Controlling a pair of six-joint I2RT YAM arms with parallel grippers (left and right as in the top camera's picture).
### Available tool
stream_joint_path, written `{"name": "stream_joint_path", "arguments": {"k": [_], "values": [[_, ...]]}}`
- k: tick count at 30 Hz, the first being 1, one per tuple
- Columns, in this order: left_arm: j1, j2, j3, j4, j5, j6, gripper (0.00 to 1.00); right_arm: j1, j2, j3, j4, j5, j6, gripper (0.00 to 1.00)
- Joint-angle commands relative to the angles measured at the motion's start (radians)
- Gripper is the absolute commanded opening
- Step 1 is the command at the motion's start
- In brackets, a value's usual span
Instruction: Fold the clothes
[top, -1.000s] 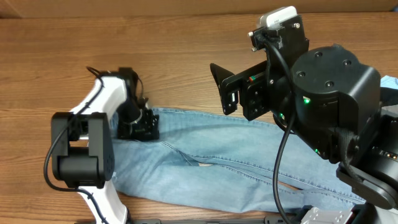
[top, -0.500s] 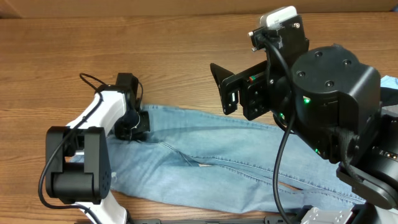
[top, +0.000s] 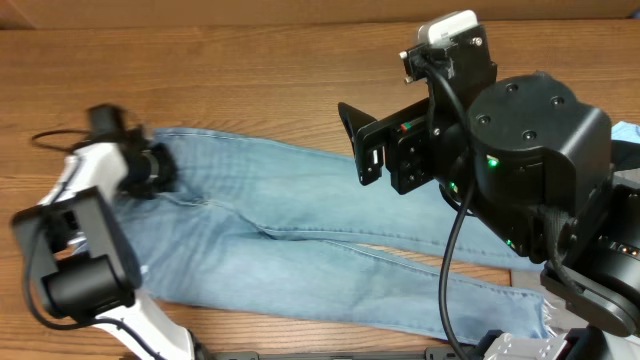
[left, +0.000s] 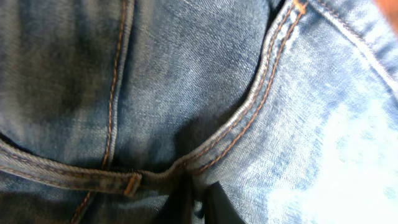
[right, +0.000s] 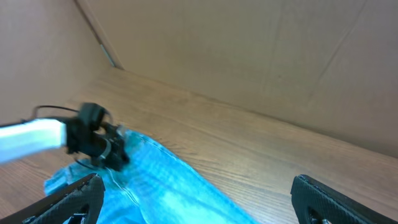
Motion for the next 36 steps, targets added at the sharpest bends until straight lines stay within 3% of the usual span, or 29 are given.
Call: {"name": "stream_joint_path", "arguments": {"k": [1, 4, 10, 14, 19, 29, 33, 36], "values": [[0.074, 0.014, 0.105, -0.074, 0.175, 0.119, 0.25, -0.004, -0.004, 0.014, -0.005, 0.006, 0.019, 1.0], [0.095, 0.014, 0.183, -0.172, 0.174, 0.163, 0.48, -0.004, -0.004, 0.014, -0.013, 0.006, 0.022, 1.0], [0.111, 0.014, 0.274, -0.223, 0.123, 0.162, 0.69, -0.004, -0.004, 0.014, -0.025, 0.006, 0.026, 1.0], [0.102, 0.015, 0.269, -0.207, -0.037, 0.162, 1.0, -0.004, -0.004, 0.014, -0.032, 0.006, 0.026, 1.0], [0.102, 0.015, 0.269, -0.159, -0.172, 0.162, 1.0, -0.004, -0.003, 0.014, -0.034, 0.006, 0.03, 1.0], [0.084, 0.046, 0.249, -0.156, -0.135, 0.203, 0.94, -0.004, -0.004, 0.014, -0.05, -0.002, 0.053, 1.0], [0.089, 0.098, 0.249, -0.145, -0.133, 0.202, 0.85, -0.004, -0.004, 0.014, -0.063, -0.002, 0.056, 1.0], [0.09, 0.131, 0.249, -0.143, -0.089, 0.226, 0.69, -0.004, -0.004, 0.014, -0.071, -0.005, 0.063, 1.0]]}}
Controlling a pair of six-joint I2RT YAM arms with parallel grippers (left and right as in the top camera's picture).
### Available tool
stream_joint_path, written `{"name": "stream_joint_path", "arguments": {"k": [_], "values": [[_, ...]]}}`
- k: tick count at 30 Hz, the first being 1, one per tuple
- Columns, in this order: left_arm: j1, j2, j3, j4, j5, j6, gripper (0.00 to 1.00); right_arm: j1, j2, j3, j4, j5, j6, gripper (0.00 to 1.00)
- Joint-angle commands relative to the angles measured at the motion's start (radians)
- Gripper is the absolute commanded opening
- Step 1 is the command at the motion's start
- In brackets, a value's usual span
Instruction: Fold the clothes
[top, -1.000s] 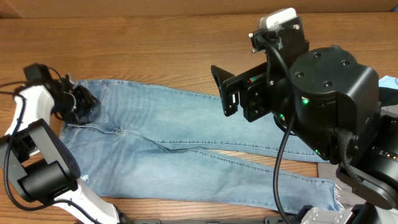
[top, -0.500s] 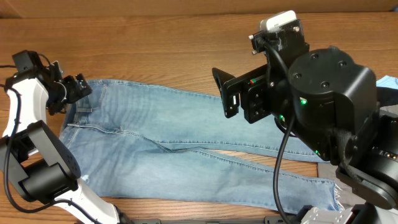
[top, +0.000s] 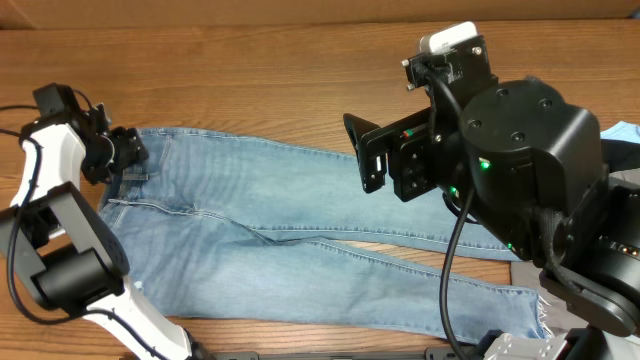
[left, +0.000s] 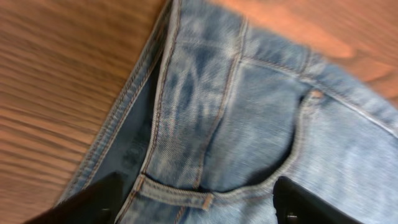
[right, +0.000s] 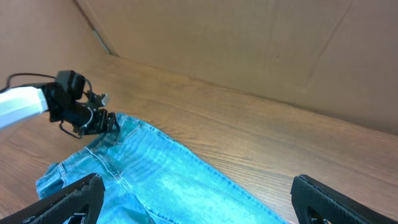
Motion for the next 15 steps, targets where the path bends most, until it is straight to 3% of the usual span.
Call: {"name": "stream_joint_path", "arguments": {"k": [1, 2, 5, 7, 11, 15], "values": [[-0.004, 0.054, -0.005, 0.004, 0.055, 0.048, 0.66, -0.004, -0.004, 0.014, -0.002, -0.004, 0.02, 1.0], [-0.005, 0.059, -0.005, 0.004, 0.075, 0.049, 0.62, -0.004, -0.004, 0.014, -0.002, -0.004, 0.029, 1.0], [-0.006, 0.067, -0.005, 0.008, 0.089, 0.049, 0.27, -0.004, -0.004, 0.014, -0.002, -0.004, 0.029, 1.0], [-0.006, 0.067, -0.004, 0.016, 0.087, 0.049, 0.16, -0.004, -0.003, 0.014, -0.002, -0.004, 0.029, 1.0], [0.005, 0.067, -0.003, 0.034, 0.086, 0.047, 0.04, -0.004, -0.004, 0.014, -0.002, -0.004, 0.029, 1.0], [0.008, 0.067, -0.003, 0.042, 0.048, 0.045, 0.04, -0.004, -0.004, 0.014, -0.002, -0.004, 0.032, 1.0]]}}
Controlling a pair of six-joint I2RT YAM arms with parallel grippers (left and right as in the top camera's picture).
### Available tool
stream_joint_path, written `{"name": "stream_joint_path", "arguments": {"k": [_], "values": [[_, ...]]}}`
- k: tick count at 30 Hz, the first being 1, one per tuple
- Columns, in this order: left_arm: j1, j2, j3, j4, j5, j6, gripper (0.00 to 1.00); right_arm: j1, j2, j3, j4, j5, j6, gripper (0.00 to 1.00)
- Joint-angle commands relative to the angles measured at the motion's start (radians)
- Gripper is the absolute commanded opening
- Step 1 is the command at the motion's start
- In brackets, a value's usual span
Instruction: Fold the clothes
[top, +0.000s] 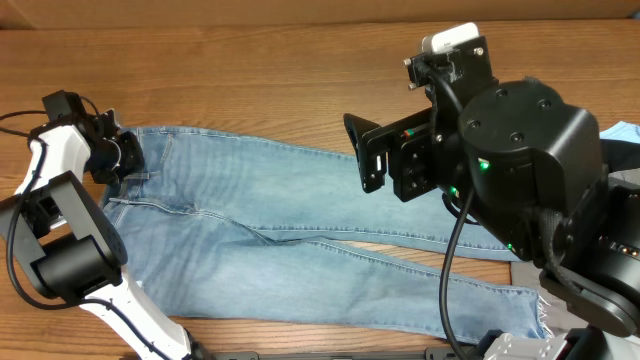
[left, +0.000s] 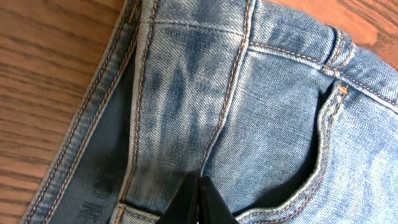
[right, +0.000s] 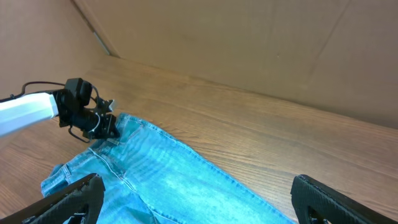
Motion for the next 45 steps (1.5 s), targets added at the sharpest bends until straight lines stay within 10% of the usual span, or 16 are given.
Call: {"name": "stream_joint_path", "arguments": {"k": [1, 9, 17, 34, 36, 41, 45], "values": [[0.008, 0.005, -0.002, 0.012, -0.034, 0.001, 0.04, -0.004, -0.003, 0.014, 0.002, -0.003, 0.008, 1.0], [0.009, 0.048, -0.002, 0.022, -0.086, -0.022, 0.07, -0.004, -0.003, 0.014, -0.008, -0.004, 0.013, 1.0], [0.017, 0.031, 0.022, 0.003, -0.002, -0.035, 0.68, -0.004, -0.003, 0.014, -0.011, -0.003, 0.03, 1.0], [0.045, 0.08, 0.069, -0.035, -0.145, -0.002, 0.82, -0.004, -0.003, 0.014, -0.009, 0.001, 0.03, 1.0], [0.046, 0.1, 0.069, -0.035, -0.195, -0.003, 0.77, -0.004, -0.003, 0.014, -0.01, 0.0, 0.03, 1.0], [0.06, 0.175, 0.069, -0.062, -0.311, -0.117, 0.04, -0.004, -0.003, 0.014, -0.01, 0.0, 0.031, 1.0], [0.086, 0.21, 0.069, -0.08, -0.312, -0.163, 0.04, -0.004, -0.003, 0.014, -0.01, 0.001, 0.03, 1.0]]}}
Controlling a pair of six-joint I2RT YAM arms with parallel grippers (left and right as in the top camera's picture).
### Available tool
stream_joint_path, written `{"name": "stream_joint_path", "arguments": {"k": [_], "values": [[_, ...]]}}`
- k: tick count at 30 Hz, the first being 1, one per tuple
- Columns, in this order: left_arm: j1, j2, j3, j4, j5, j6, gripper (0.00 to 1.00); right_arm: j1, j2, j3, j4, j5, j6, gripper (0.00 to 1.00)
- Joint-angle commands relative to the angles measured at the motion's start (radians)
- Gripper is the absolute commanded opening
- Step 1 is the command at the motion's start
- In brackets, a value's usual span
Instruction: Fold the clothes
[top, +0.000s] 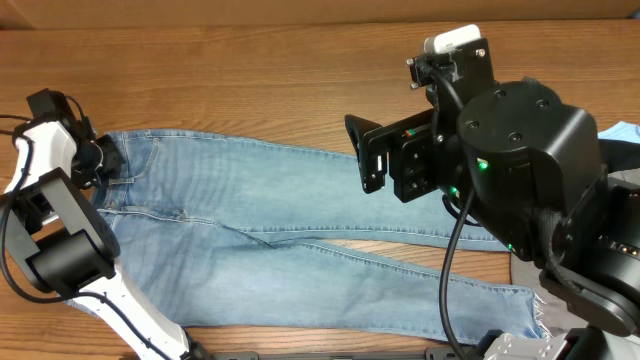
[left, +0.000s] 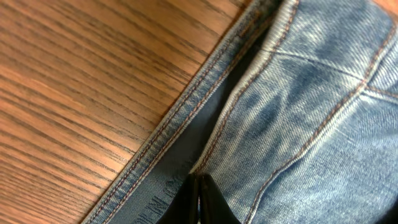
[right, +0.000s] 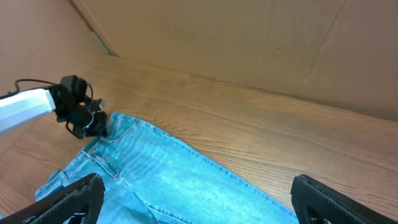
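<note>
A pair of light blue jeans (top: 300, 230) lies spread on the wooden table (top: 250, 70), waist to the left, both legs running right. My left gripper (top: 93, 160) sits at the far left corner of the waist. In the left wrist view, the left gripper (left: 200, 199) has its fingers pressed together on the waistband (left: 186, 134) where it folds open. My right gripper (right: 199, 202) hangs high over the jeans (right: 155, 180), wide open and holding nothing; it also shows in the overhead view (top: 368, 150).
A cardboard wall (right: 249, 43) stands along the table's back. A pale blue cloth (top: 625, 131) peeks out at the right edge behind the right arm. Something pale grey (top: 520, 348) lies at the bottom right corner.
My left gripper, shut on the waistband, has moved a little left. The waist corner has gone with it and the jeans lie flatter. The right arm has not moved.
First my left gripper was low on the jeans by a pocket, the waist bunched. Then it stood open at the waist's far corner. Then it was shut on the waistband there, and now the waist lies stretched further left.
</note>
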Motion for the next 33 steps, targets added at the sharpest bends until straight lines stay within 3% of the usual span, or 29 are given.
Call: {"name": "stream_joint_path", "arguments": {"k": [1, 8, 13, 18, 25, 33], "values": [[0.041, 0.128, -0.044, -0.002, -0.091, -0.066, 0.04, -0.004, 0.0, 0.014, 0.003, 0.001, 0.005, 1.0], [0.121, 0.07, 0.034, -0.063, -0.076, -0.089, 0.04, -0.061, 0.025, 0.014, 0.003, 0.001, 0.052, 1.0], [0.179, -0.005, 0.132, -0.135, 0.036, -0.088, 0.04, -0.213, 0.061, 0.014, -0.03, -0.005, 0.184, 1.0], [0.202, -0.124, 0.185, -0.164, 0.138, -0.081, 0.04, -0.381, 0.11, 0.014, -0.076, -0.112, 0.218, 1.0], [0.179, -0.336, 0.187, -0.183, 0.232, -0.053, 0.27, -0.576, 0.19, 0.014, -0.119, -0.216, 0.218, 1.0], [0.119, -0.581, 0.187, -0.298, 0.334, -0.021, 0.34, -0.75, 0.322, -0.003, -0.196, -0.259, 0.18, 0.98]]}}
